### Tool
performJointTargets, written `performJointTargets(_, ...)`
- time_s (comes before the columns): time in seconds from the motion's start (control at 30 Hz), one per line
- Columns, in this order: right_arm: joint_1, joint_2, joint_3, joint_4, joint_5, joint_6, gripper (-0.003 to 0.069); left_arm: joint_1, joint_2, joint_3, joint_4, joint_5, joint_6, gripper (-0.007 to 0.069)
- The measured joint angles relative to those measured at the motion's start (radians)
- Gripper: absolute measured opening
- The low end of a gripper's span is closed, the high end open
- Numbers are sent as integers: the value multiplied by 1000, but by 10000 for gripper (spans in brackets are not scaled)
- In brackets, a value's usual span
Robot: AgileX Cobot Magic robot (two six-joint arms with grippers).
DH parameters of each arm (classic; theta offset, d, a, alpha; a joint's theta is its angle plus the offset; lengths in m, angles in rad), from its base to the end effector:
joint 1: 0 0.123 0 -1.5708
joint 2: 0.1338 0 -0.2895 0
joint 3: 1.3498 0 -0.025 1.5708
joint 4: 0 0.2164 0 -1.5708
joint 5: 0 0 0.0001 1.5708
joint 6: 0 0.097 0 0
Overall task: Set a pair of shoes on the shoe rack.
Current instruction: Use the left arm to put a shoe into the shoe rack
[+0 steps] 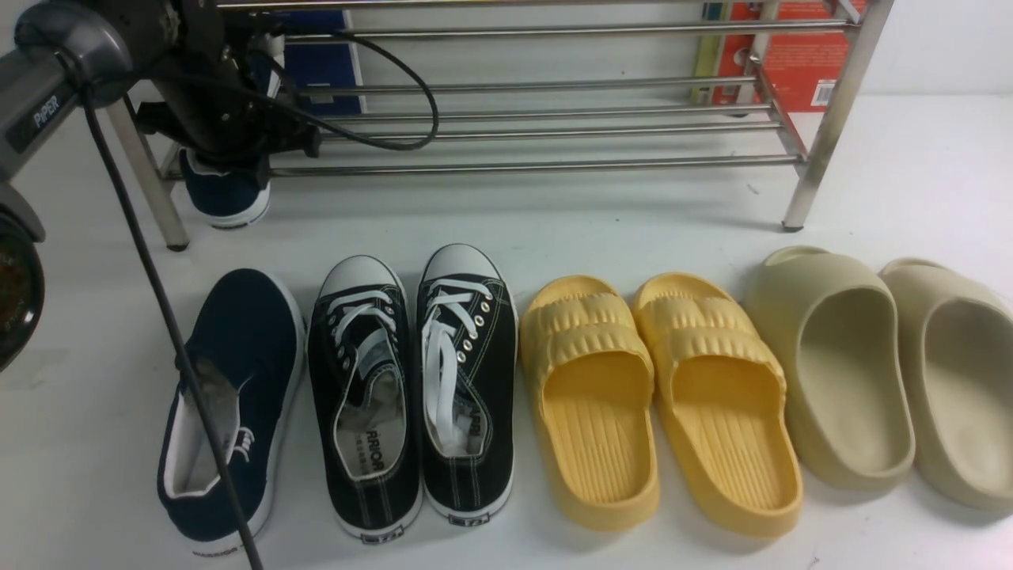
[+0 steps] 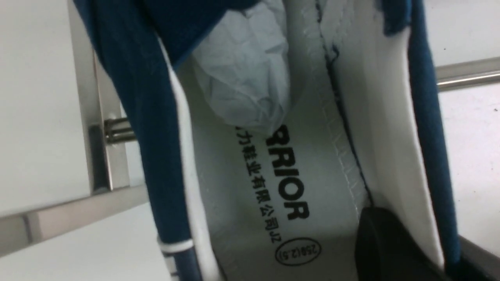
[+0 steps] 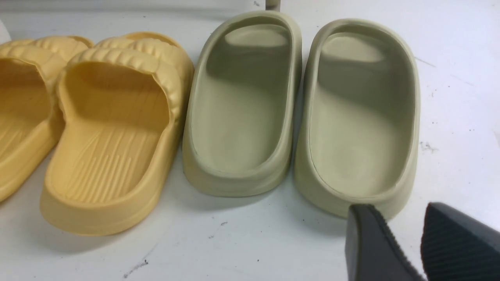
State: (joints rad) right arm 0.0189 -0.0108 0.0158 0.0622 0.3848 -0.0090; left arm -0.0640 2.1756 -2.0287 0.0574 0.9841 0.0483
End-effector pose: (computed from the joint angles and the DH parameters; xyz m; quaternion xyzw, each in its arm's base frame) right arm 0.0188 0.0026 0.1723 0.0051 0.8054 0.0294 0.5920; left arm 0.4605 -0.0249 0.2653 0.0633 0.9631 0.0252 0.2606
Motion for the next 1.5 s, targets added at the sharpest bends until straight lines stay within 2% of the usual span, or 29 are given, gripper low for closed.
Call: performJointTargets(1.5,0,0,0,0,0,0,239,0,0,0,0,49,24,9)
